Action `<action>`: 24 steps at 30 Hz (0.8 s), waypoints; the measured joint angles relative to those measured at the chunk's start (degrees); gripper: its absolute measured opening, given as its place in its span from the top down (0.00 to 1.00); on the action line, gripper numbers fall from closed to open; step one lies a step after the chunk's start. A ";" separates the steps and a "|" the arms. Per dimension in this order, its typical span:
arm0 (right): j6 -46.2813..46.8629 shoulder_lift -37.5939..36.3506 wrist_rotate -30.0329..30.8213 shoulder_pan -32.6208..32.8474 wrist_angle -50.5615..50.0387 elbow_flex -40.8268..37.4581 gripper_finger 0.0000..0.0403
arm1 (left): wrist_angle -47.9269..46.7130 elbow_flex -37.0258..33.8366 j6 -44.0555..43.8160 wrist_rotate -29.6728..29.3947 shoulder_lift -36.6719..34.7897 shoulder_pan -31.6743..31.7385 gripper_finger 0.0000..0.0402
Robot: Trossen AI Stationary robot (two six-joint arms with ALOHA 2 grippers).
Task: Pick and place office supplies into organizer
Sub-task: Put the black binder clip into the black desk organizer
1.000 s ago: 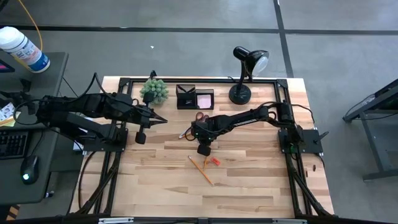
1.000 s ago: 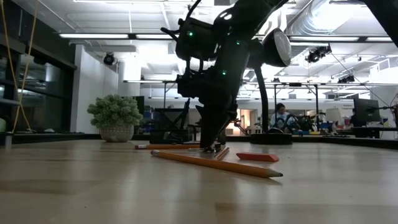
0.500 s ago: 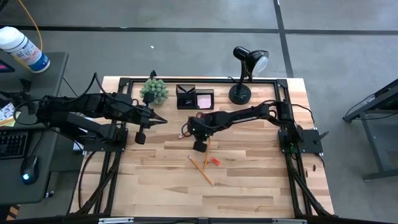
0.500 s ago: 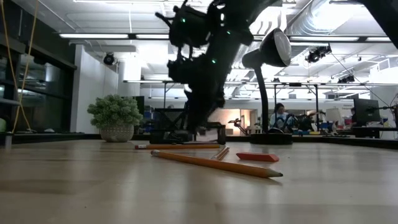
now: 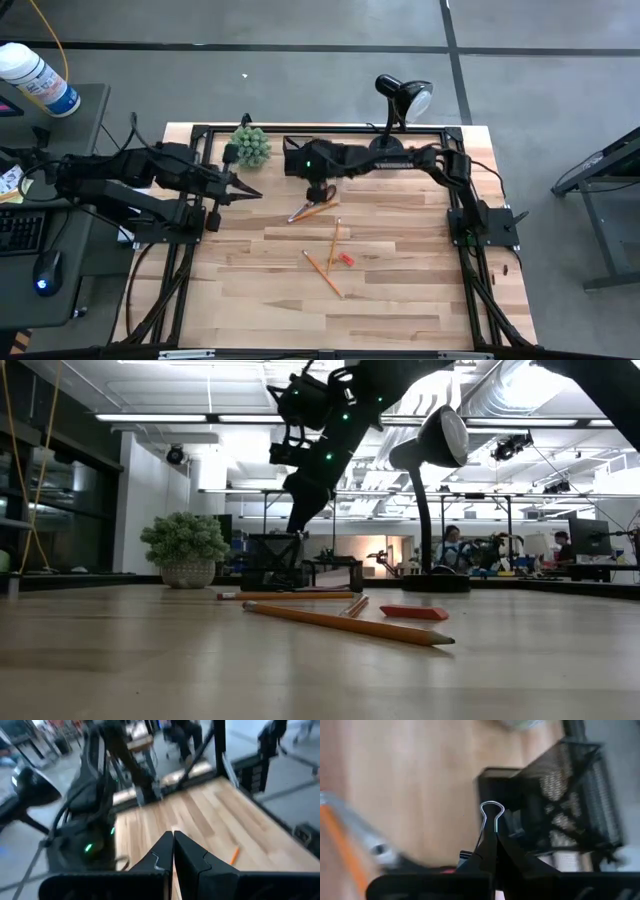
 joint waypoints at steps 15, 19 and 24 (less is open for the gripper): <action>-11.12 1.01 -11.30 -6.02 4.69 1.92 1.00 | 2.00 -0.01 -0.10 -1.27 -1.43 0.04 0.99; -12.14 2.94 -8.94 -5.66 7.05 1.92 1.00 | 2.02 -0.01 -0.10 -2.01 -1.43 0.04 0.99; -12.57 4.50 -5.34 -5.35 8.12 1.86 1.00 | 1.98 -0.01 -0.10 -2.63 -1.43 0.04 0.99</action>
